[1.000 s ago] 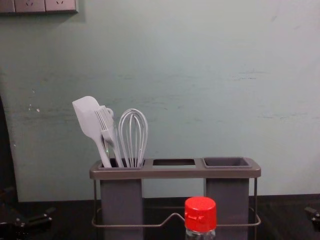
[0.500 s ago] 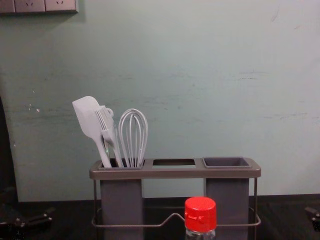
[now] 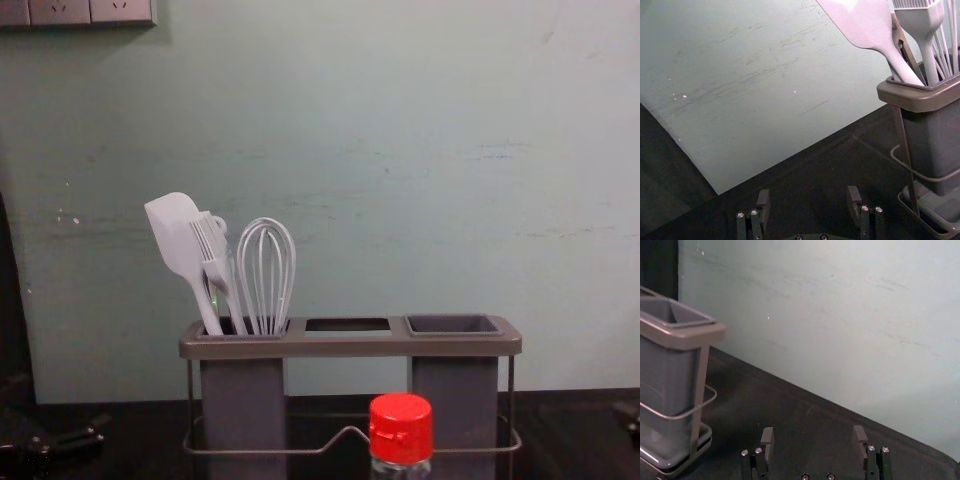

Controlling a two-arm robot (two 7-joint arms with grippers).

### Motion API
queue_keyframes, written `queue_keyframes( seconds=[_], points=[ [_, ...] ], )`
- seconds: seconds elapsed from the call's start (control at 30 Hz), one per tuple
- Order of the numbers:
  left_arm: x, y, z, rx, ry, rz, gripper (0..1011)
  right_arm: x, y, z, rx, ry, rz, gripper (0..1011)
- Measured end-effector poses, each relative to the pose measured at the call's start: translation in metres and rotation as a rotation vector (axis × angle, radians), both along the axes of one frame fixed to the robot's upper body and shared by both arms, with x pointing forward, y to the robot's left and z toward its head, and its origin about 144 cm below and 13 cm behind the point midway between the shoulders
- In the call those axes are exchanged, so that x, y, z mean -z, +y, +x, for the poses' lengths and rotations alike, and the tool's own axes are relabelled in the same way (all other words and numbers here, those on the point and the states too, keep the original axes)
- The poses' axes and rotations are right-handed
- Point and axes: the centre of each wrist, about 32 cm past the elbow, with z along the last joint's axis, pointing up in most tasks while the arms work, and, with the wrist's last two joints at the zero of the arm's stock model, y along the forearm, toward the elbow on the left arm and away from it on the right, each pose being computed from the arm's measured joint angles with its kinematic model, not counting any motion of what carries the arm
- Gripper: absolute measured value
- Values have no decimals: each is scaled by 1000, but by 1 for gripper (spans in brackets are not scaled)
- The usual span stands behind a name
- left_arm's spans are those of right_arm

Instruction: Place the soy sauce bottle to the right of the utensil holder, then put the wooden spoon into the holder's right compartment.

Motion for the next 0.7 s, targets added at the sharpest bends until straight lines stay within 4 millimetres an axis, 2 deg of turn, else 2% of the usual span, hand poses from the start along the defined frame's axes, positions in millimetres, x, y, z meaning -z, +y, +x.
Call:
queue_keyframes(
  seconds=[0.37, 0.7],
  points=[
    [0, 0, 0, 0, 0, 0, 1005, -14, -7, -22, -43, -36, 76, 1002],
    [0, 0, 0, 0, 0, 0, 1005, -33, -31, -55, -142, -54, 190, 1003]
  ],
)
